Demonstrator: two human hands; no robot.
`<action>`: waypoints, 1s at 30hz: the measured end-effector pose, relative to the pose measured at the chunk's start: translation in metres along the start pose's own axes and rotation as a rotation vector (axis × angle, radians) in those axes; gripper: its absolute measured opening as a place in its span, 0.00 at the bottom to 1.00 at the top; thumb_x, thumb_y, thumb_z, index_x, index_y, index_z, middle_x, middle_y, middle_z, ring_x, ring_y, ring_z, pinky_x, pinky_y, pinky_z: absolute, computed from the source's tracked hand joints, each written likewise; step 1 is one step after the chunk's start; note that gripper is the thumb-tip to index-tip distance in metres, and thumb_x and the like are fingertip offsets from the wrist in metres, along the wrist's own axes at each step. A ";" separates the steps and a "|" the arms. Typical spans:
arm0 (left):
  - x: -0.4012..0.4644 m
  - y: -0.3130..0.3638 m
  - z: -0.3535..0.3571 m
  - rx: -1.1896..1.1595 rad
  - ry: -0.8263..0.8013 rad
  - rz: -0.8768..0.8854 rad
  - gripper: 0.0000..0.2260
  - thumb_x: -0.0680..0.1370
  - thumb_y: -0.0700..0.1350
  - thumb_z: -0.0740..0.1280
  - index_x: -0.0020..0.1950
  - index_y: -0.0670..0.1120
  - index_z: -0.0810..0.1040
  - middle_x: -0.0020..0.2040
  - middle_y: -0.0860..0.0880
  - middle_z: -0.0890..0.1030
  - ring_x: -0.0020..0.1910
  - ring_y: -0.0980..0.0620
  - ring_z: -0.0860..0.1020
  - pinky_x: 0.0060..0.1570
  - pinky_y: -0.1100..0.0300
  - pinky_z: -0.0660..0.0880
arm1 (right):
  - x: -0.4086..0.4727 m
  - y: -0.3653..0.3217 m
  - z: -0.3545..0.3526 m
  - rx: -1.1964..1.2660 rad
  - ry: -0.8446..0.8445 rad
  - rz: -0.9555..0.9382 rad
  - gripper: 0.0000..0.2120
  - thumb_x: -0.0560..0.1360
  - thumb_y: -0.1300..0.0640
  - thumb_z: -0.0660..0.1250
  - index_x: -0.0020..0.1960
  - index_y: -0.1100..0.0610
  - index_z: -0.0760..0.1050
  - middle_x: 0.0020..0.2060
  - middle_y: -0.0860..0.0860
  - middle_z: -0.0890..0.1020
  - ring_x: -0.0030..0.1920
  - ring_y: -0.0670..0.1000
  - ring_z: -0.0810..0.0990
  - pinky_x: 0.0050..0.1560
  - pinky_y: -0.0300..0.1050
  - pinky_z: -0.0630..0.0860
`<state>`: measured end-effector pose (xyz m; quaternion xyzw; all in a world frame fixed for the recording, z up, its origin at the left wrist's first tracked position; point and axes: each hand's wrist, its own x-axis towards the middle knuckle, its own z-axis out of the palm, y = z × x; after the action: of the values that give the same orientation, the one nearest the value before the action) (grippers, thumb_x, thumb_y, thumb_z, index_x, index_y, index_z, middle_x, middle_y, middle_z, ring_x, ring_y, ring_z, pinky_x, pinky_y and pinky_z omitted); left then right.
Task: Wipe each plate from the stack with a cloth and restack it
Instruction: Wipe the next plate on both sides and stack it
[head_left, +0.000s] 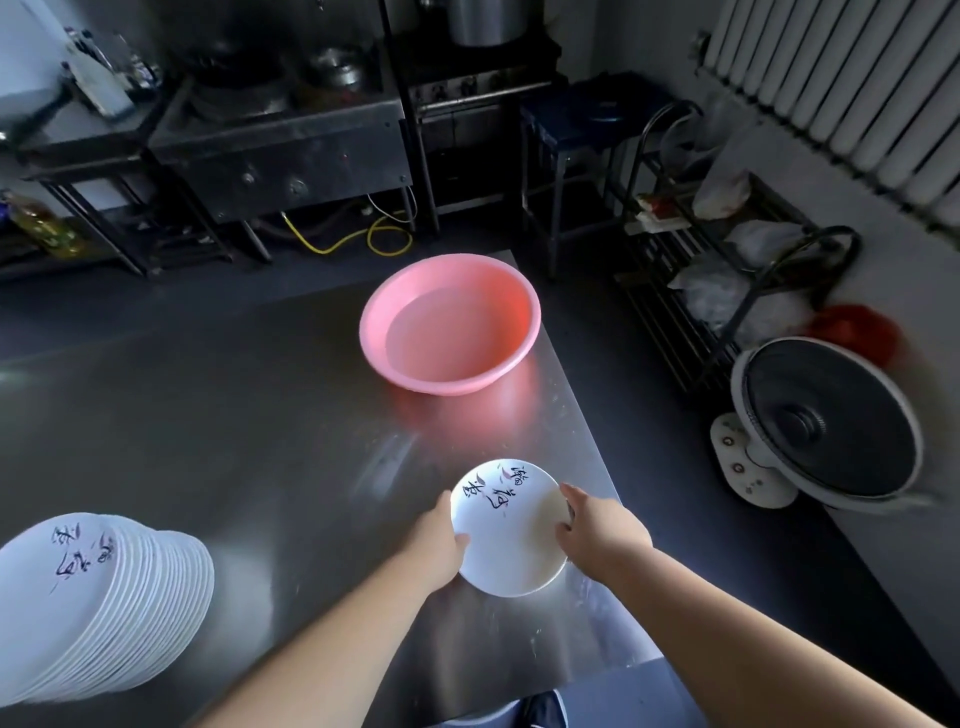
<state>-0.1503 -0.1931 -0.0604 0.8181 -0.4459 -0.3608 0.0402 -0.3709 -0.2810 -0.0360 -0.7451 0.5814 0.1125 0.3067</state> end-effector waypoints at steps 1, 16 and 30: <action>0.001 0.000 0.000 -0.001 -0.001 -0.001 0.19 0.83 0.46 0.64 0.72 0.48 0.64 0.64 0.45 0.79 0.52 0.44 0.77 0.46 0.54 0.73 | 0.001 0.000 0.000 -0.021 0.007 -0.005 0.31 0.77 0.49 0.58 0.79 0.39 0.60 0.46 0.46 0.80 0.46 0.54 0.81 0.39 0.44 0.78; -0.026 -0.035 -0.038 -0.090 0.042 0.102 0.33 0.80 0.58 0.66 0.83 0.55 0.58 0.56 0.53 0.83 0.55 0.49 0.82 0.59 0.53 0.79 | -0.010 -0.053 -0.029 -0.327 0.198 -0.120 0.17 0.81 0.36 0.60 0.59 0.49 0.71 0.51 0.47 0.82 0.50 0.55 0.83 0.42 0.46 0.74; -0.145 -0.252 -0.216 -0.073 0.620 -0.098 0.16 0.82 0.57 0.64 0.69 0.58 0.74 0.52 0.59 0.79 0.50 0.54 0.78 0.49 0.57 0.75 | -0.051 -0.326 0.027 -0.156 0.171 -0.657 0.21 0.76 0.30 0.58 0.48 0.49 0.68 0.39 0.48 0.81 0.46 0.57 0.82 0.38 0.47 0.72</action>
<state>0.1120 0.0129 0.0812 0.9076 -0.3593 -0.1117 0.1861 -0.0766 -0.1800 0.0762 -0.9204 0.3239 -0.0108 0.2187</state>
